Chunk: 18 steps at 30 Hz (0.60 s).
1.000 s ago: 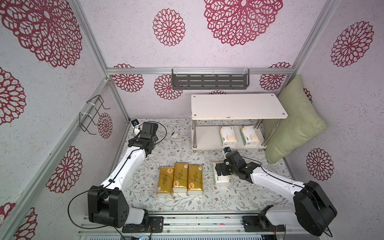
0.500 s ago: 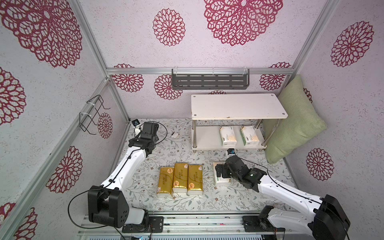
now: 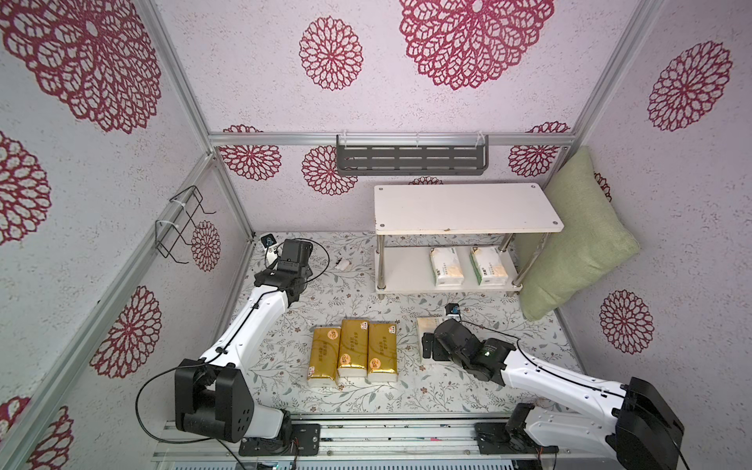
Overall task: Place the tissue boxes on the shelf by color
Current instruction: Pick up the box of tissues from the center of the board.
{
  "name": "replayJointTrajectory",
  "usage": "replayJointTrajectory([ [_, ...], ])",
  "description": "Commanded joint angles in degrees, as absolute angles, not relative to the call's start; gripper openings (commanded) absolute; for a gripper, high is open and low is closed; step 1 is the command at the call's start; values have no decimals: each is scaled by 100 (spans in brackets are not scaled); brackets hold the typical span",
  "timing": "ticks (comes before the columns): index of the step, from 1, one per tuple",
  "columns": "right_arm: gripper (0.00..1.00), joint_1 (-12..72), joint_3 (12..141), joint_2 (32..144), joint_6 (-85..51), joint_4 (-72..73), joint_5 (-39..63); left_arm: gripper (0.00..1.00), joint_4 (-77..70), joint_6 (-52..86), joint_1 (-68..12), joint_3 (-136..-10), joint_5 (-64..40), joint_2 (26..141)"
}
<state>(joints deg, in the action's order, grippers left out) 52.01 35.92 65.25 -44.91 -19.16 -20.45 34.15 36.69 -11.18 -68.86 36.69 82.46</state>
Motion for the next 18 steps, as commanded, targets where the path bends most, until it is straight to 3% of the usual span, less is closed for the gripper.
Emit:
replayJointTrajectory([
  [1, 99, 5318, 3543, 6555, -4780, -1924, -2418, 97, 3362, 3674, -1179, -6984, 3706, 8332],
  [18, 99, 5632, 3357, 6952, -5045, -1619, -2637, 97, 3357, 3641, -1195, -7034, 3705, 8425],
])
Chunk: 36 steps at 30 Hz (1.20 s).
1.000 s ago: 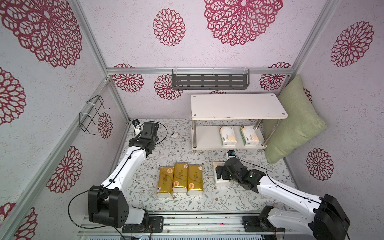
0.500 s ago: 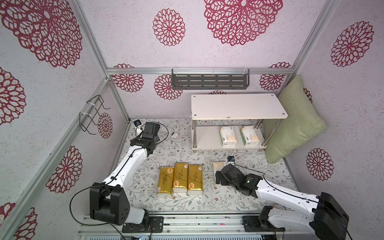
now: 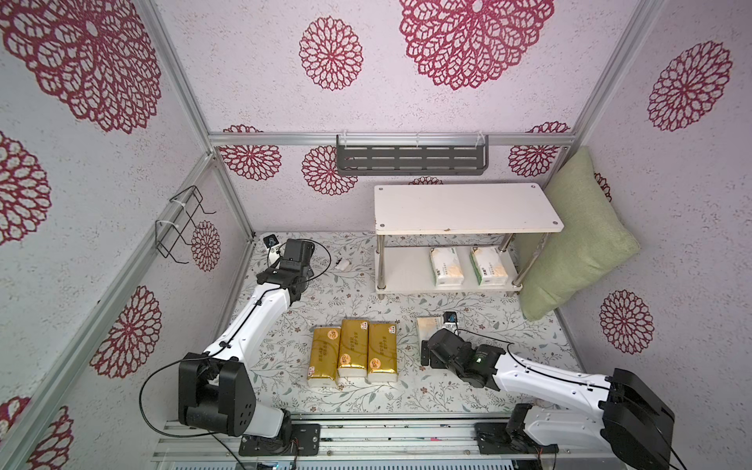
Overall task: Place the tissue boxes on the shelf by color
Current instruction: Pick up the box of tissues from the center of the board.
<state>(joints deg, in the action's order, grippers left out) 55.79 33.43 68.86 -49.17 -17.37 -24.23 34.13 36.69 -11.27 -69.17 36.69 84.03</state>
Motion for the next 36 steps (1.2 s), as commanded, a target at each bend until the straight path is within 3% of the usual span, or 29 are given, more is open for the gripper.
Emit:
replayJointTrajectory([
  [1, 99, 5642, 3353, 6981, -5037, -1609, -2637, 97, 3349, 3647, -1195, -7035, 3701, 8428],
  [36, 99, 5874, 3410, 7651, -5113, -1157, -3141, 97, 3349, 3578, -1230, -7194, 3635, 8568],
])
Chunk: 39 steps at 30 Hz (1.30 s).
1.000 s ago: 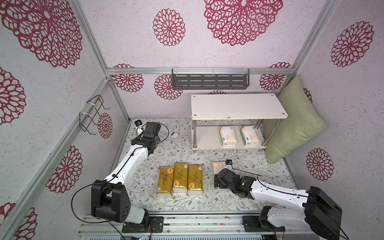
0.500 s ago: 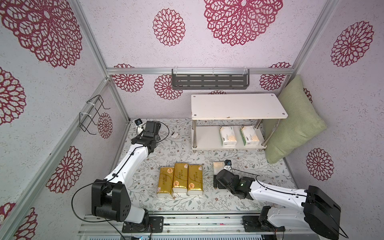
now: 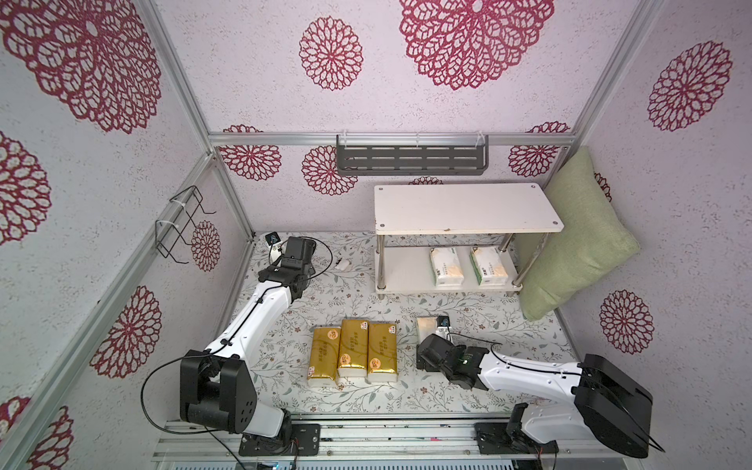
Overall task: Place the tissue boxes on the shelf by color
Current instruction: Pick up the box of tissues from the center of the board.
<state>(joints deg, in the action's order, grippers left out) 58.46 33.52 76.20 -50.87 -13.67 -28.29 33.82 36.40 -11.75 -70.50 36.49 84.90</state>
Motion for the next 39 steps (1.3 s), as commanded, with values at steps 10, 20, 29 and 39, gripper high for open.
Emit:
replayJointTrajectory([
  [10, 99, 5830, 3560, 8074, -4913, -952, -3068, 97, 3393, 3560, -1230, -7174, 3697, 8518],
  [20, 99, 5767, 3498, 8199, -4883, -827, -3262, 97, 3400, 3599, -1230, -7104, 3692, 8480],
  [29, 96, 5727, 3497, 8437, -4772, -588, -3241, 97, 3428, 3585, -1230, -7069, 3735, 8416],
  [39, 92, 5723, 3519, 8156, -4716, -781, -3245, 97, 3395, 3606, -1230, -6996, 3736, 8417],
])
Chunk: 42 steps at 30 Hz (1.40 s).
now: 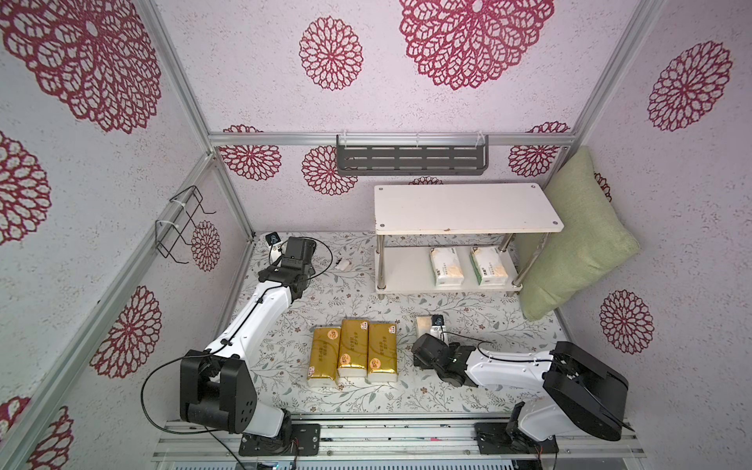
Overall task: Place the tissue boxes on the shelf by color
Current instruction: Pick up the box of tissues from the center of the board, then place a box of tissues on the shelf.
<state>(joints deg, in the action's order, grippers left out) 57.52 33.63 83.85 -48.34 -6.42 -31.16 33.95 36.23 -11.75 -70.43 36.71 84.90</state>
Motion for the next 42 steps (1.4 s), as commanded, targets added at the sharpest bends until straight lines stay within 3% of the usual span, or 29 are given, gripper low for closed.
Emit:
replayJointTrajectory([
  [1, 92, 5725, 3556, 8098, -4685, -837, -3243, 97, 3393, 3620, -1226, -6996, 3732, 8423],
  [20, 89, 5388, 4872, 7676, -3435, -1316, -2532, 97, 3376, 3638, -1229, -7014, 3692, 8419],
  [42, 89, 4243, 7029, 9824, -2394, -728, -2347, 97, 3442, 3631, -1256, -7102, 3675, 8375],
])
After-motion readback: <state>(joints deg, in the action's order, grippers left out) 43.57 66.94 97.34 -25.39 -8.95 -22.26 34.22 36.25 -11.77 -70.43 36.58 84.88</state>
